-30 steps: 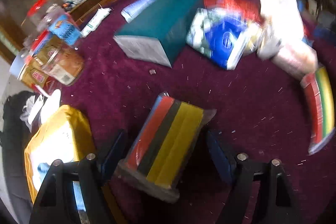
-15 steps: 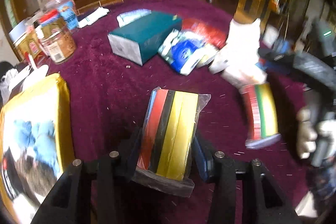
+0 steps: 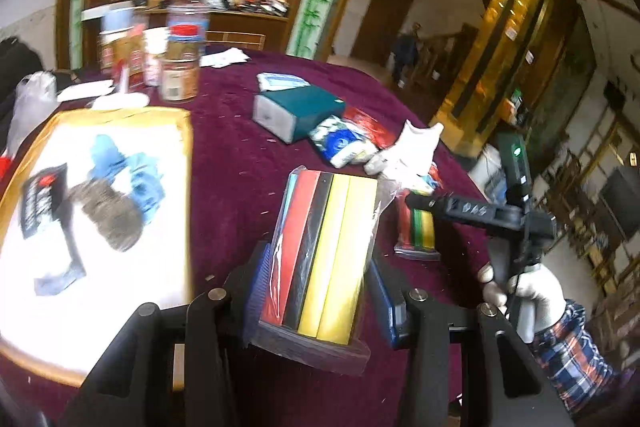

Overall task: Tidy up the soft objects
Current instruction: 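Lower both striped packs into the tray and open both tools, then withdraw both open tools from the tray and move them toward the loose items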

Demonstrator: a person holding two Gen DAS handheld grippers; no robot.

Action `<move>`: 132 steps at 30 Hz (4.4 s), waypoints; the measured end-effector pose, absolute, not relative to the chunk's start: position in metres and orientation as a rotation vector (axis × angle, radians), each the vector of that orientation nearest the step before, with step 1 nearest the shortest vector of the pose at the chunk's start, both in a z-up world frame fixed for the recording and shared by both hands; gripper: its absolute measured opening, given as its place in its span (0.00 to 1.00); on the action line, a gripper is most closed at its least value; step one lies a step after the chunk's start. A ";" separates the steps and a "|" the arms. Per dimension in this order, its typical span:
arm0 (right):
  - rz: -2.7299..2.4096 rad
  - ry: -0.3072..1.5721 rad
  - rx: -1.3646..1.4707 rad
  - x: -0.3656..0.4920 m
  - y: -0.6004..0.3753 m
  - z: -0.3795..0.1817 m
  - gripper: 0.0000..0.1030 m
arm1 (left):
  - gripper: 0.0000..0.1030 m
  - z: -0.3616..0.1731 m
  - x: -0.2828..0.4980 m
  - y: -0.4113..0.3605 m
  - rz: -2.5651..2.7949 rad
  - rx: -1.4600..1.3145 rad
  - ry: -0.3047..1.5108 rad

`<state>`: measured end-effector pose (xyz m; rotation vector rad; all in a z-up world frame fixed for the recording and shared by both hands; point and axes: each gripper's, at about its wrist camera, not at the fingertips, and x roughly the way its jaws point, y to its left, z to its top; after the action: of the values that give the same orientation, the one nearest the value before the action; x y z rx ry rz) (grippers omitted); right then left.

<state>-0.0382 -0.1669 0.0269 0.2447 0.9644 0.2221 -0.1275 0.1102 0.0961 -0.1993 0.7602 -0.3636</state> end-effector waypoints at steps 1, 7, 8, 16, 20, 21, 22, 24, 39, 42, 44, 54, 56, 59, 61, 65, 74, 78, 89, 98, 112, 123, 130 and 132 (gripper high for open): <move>0.212 0.980 0.221 -0.037 -0.159 0.024 0.80 | 0.47 0.096 -0.131 0.118 -0.350 -0.210 0.758; 0.131 0.985 0.065 -0.037 -0.135 0.014 0.45 | 0.47 0.095 -0.160 0.192 -0.169 -0.277 0.732; 0.142 0.986 0.064 -0.038 -0.134 0.014 0.44 | 0.47 0.094 -0.164 0.204 -0.138 -0.290 0.729; 0.247 0.964 0.095 -0.057 -0.128 0.035 0.38 | 0.48 0.073 -0.167 0.270 0.050 -0.365 0.771; 0.303 0.907 0.085 -0.069 -0.112 0.060 0.38 | 0.48 0.067 -0.155 0.278 0.077 -0.352 0.788; 0.323 0.893 0.084 -0.071 -0.107 0.066 0.38 | 0.48 0.066 -0.154 0.280 0.076 -0.356 0.789; 0.338 0.883 0.079 -0.072 -0.101 0.072 0.38 | 0.48 0.065 -0.154 0.281 0.074 -0.358 0.789; 0.374 0.874 0.077 -0.074 -0.092 0.079 0.38 | 0.48 0.065 -0.156 0.282 0.075 -0.358 0.790; 0.599 0.873 0.028 -0.102 -0.021 0.091 0.38 | 0.48 0.043 -0.072 0.311 0.150 -0.252 0.994; 0.608 0.879 0.014 -0.105 -0.016 0.091 0.38 | 0.48 0.041 -0.045 0.313 0.157 -0.248 1.019; 0.613 0.885 0.006 -0.106 -0.012 0.090 0.38 | 0.48 0.044 -0.030 0.310 0.164 -0.220 1.024; 0.688 0.917 -0.048 -0.103 0.033 0.093 0.38 | 0.49 0.047 0.004 0.318 0.131 -0.262 1.016; 0.719 0.928 -0.064 -0.100 0.047 0.093 0.38 | 0.49 0.055 -0.015 0.314 0.129 -0.230 0.990; 0.773 0.964 -0.085 -0.095 0.078 0.088 0.38 | 0.49 0.060 -0.039 0.313 0.126 -0.200 0.971; 0.803 0.998 -0.102 -0.089 0.102 0.080 0.38 | 0.54 0.057 -0.048 0.315 0.119 -0.191 0.981; 0.847 1.106 -0.120 -0.073 0.150 0.056 0.38 | 0.57 0.058 -0.060 0.327 0.100 -0.268 0.941; 0.811 1.184 -0.233 -0.040 0.224 0.022 0.38 | 0.68 0.085 -0.120 0.349 0.070 -0.422 0.737; 0.789 1.168 -0.258 -0.026 0.248 0.021 0.38 | 0.68 0.084 -0.143 0.353 0.054 -0.472 0.694; 0.796 1.058 -0.134 -0.013 0.223 0.053 0.63 | 0.78 0.086 -0.166 0.341 0.060 -0.504 0.652; 0.708 0.896 -0.014 -0.044 0.096 0.090 0.72 | 0.79 0.094 -0.170 0.284 0.155 -0.298 0.640; 0.464 0.859 0.122 -0.082 -0.074 0.058 0.72 | 0.83 0.101 -0.165 0.162 0.142 0.010 0.673; 0.375 0.832 0.231 -0.094 -0.156 0.051 0.72 | 0.86 0.101 -0.157 0.089 0.085 0.146 0.702; 0.328 0.818 0.280 -0.097 -0.195 0.048 0.72 | 0.87 0.093 -0.150 0.055 0.034 0.190 0.739; 0.312 0.817 0.295 -0.097 -0.205 0.047 0.72 | 0.87 0.090 -0.147 0.049 0.018 0.193 0.751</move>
<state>-0.0966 -0.2045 0.0469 0.2947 0.8166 0.3124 -0.1470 0.0485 0.0896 0.1931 0.7515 0.0176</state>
